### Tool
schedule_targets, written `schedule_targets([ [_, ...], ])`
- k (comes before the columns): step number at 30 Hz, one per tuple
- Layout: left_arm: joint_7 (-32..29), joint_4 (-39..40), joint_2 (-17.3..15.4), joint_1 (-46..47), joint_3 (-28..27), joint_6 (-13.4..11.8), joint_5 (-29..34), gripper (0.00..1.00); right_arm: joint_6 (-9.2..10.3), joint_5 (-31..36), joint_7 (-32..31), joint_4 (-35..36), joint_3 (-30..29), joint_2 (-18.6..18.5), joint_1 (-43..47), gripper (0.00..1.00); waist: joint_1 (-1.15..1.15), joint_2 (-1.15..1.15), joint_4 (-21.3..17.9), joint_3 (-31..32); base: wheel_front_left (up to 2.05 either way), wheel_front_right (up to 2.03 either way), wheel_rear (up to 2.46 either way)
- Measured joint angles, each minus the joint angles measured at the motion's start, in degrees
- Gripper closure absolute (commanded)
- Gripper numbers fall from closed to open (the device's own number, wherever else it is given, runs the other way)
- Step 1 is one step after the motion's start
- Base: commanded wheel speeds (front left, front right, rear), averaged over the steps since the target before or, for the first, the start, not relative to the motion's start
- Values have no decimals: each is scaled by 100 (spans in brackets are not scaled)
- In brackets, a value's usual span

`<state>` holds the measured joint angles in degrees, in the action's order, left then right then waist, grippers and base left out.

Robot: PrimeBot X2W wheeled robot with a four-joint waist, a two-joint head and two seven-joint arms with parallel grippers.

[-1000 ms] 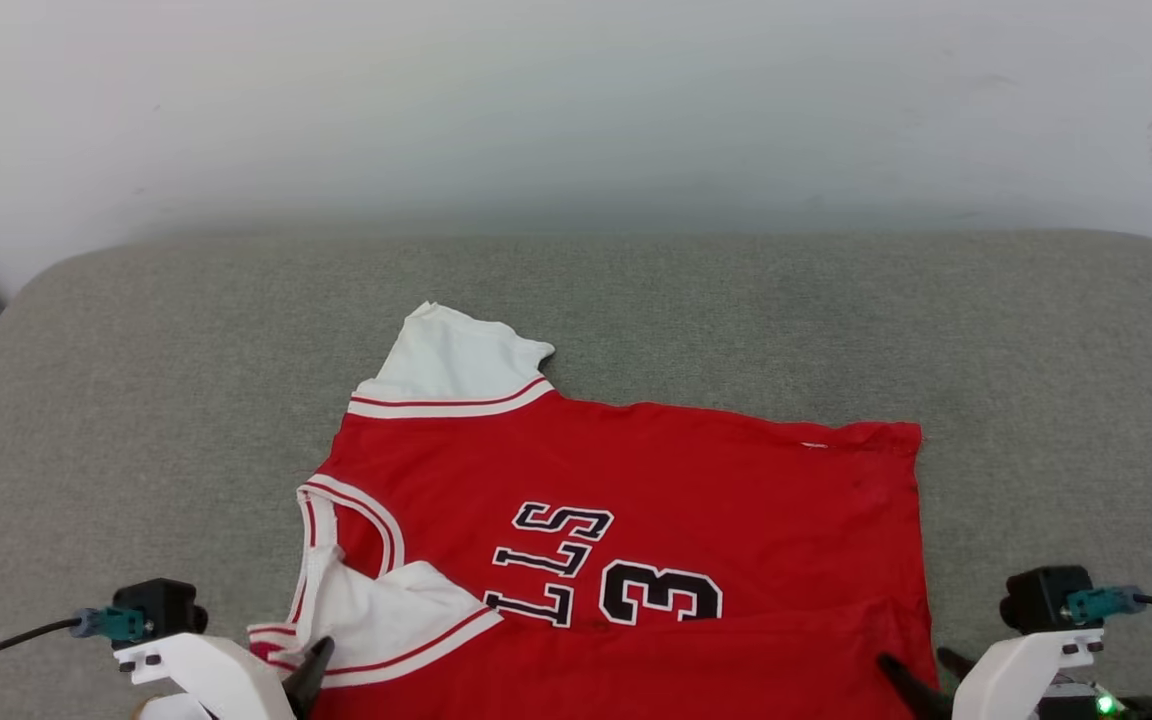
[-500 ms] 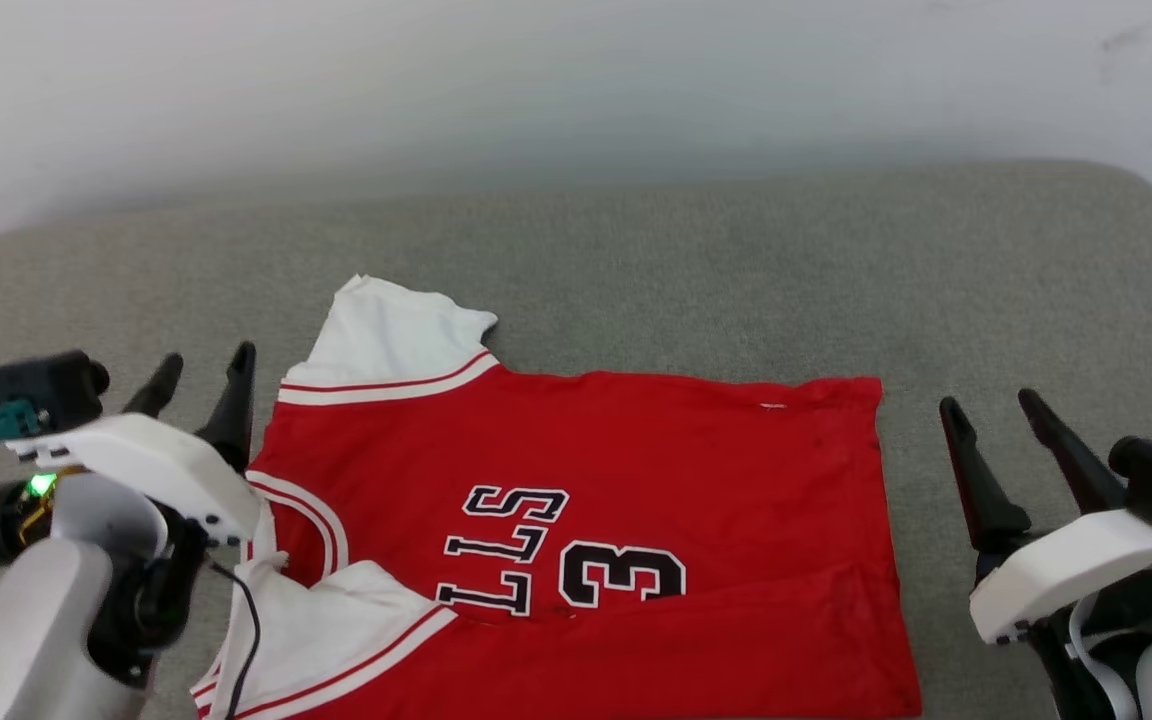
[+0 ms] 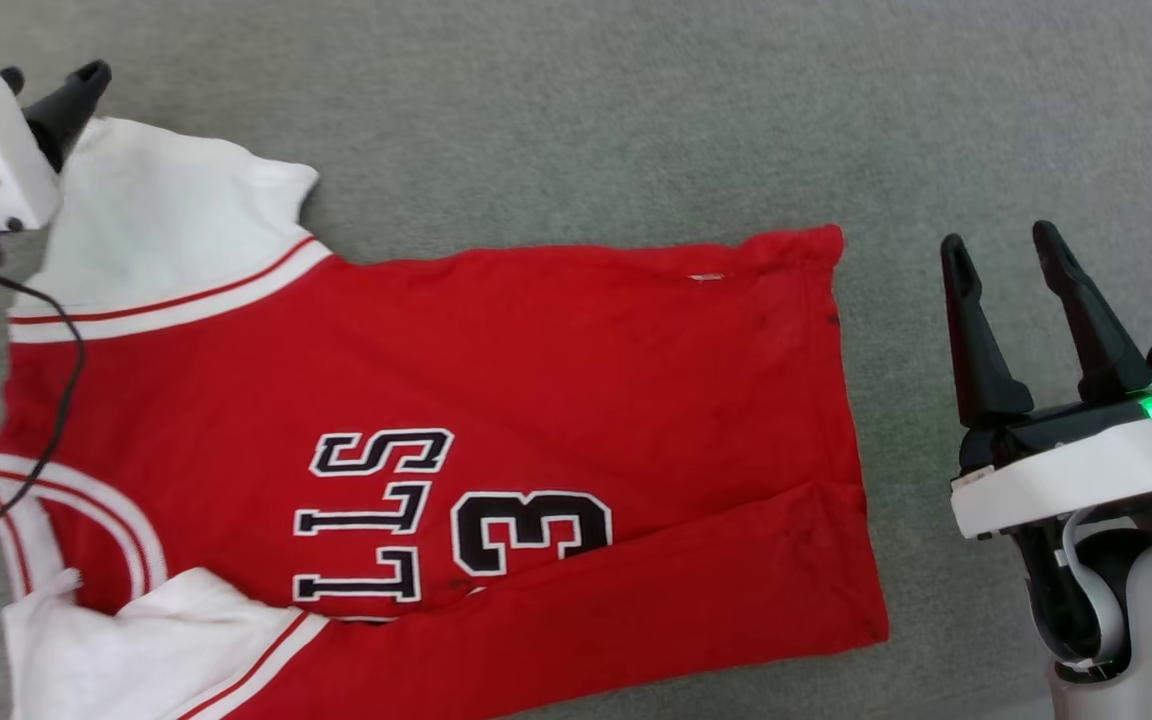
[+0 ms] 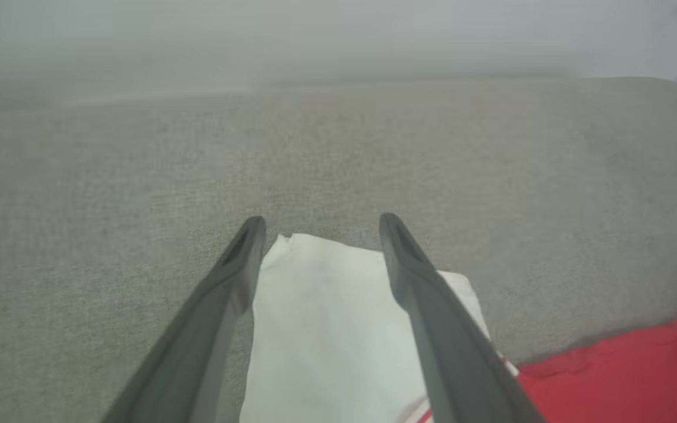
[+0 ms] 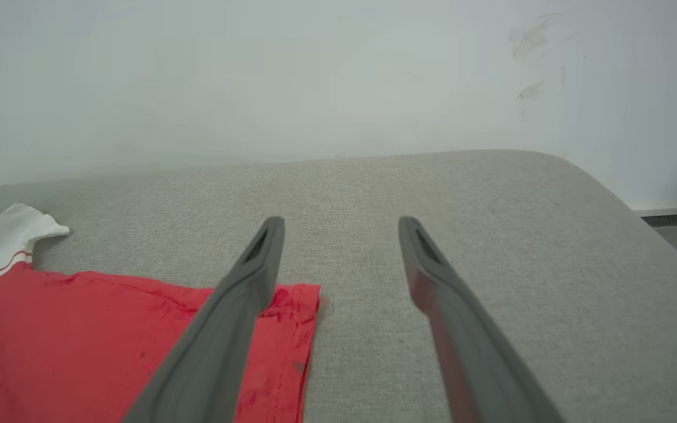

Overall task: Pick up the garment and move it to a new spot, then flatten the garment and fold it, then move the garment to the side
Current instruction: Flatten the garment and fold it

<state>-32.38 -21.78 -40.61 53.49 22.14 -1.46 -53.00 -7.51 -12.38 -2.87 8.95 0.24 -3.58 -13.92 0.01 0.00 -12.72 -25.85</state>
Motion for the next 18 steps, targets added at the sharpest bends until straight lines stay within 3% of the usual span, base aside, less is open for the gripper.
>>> schedule_targets([
  [8, -1686, -444, -524, 497, 330, -177, -22, 0, 0, -209, 178, -191, 200, 42, -118, 0, 0, 0, -401, -573, 0, 0, 0],
  [14, -2227, -483, -673, 545, 229, -411, -294, 0, 0, -356, 231, -359, 277, 54, -129, 0, -1, 0, -583, -825, 0, 0, 0],
  [15, -2237, -498, -675, 539, 189, -414, -346, 55, 0, -401, 226, -380, 299, 54, -141, 0, -2, 0, -598, -847, 0, 0, 0],
  [16, -2226, -508, -675, 520, 155, -414, -383, 85, 0, -439, 203, -411, 313, 55, -141, 0, -2, 0, -610, -860, 0, 0, 0],
  [17, -2178, -521, -668, 504, 137, -408, -409, 100, 0, -485, 183, -427, 323, 56, -141, 0, -2, 0, -608, -862, 0, 0, 0],
  [18, -2083, -541, -655, 485, 126, -389, -412, 100, 0, -527, 146, -450, 322, 56, -142, 0, -2, 0, -598, -853, 0, 0, 0],
])
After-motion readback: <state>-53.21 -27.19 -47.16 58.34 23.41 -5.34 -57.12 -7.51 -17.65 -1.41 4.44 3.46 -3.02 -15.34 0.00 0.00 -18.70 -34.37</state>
